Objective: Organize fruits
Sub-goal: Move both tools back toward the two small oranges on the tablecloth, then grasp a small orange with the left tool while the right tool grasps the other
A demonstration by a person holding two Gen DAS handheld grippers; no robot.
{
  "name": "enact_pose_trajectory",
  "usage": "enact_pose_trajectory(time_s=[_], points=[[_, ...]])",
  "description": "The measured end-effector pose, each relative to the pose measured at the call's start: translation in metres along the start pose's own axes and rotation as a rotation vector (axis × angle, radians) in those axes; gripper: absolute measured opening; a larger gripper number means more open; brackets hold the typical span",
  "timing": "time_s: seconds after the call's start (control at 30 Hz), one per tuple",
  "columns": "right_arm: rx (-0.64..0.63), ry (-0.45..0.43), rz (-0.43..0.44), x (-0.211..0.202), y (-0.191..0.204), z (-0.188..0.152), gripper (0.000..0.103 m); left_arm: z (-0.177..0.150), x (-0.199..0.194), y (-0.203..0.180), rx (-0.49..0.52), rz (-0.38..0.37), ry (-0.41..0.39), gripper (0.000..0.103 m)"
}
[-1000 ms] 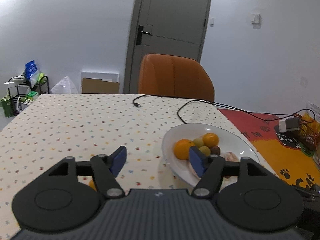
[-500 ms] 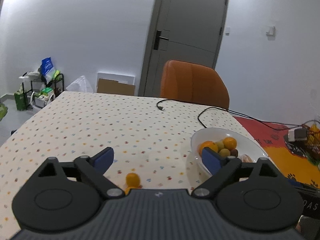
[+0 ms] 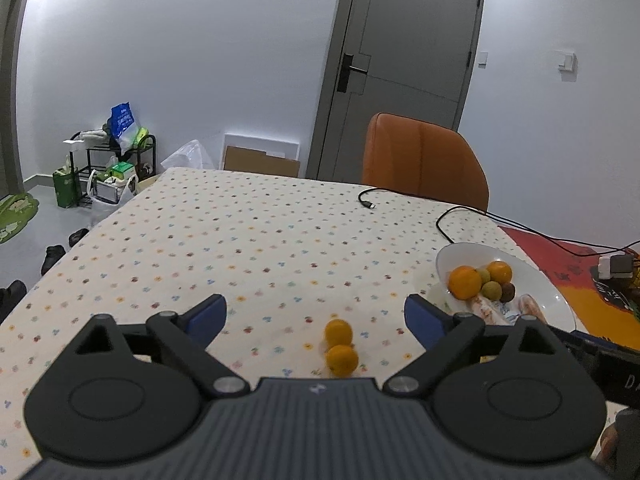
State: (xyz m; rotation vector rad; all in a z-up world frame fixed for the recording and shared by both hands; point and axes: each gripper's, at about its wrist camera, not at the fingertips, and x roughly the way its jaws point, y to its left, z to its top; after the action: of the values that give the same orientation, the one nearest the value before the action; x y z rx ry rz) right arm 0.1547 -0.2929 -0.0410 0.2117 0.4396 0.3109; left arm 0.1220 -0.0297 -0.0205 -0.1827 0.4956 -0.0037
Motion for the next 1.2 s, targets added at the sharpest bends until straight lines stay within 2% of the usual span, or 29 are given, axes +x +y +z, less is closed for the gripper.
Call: enact_pose_trajectory(time_s=[0.2,0.67,0.77,1.0,1.2], points=[[-0.012,0.017,-0.003,0.003,0.005,-0.004,0.103,-0.005,-0.001,0.007,0.003,-0.002,0.014,0.095],[-0.020,0.074,0.055,0.011,0.008,-0.011,0.102,-0.020,0.013,0.011,0.014,-0.029,0.062,0.092],[-0.019,0.085,0.064,0.015,0.008,-0.013,0.100,-0.023,0.019,0.007,0.023,-0.041,0.070,0.086],[0.013,0.110,0.070,0.023,0.001,-0.015,0.091,-0.028,0.035,0.001,0.028,-0.070,0.106,0.066],[0.017,0.121,0.071,0.029,-0.001,-0.016,0.091,-0.029,0.046,-0.003,0.033,-0.083,0.129,0.050]])
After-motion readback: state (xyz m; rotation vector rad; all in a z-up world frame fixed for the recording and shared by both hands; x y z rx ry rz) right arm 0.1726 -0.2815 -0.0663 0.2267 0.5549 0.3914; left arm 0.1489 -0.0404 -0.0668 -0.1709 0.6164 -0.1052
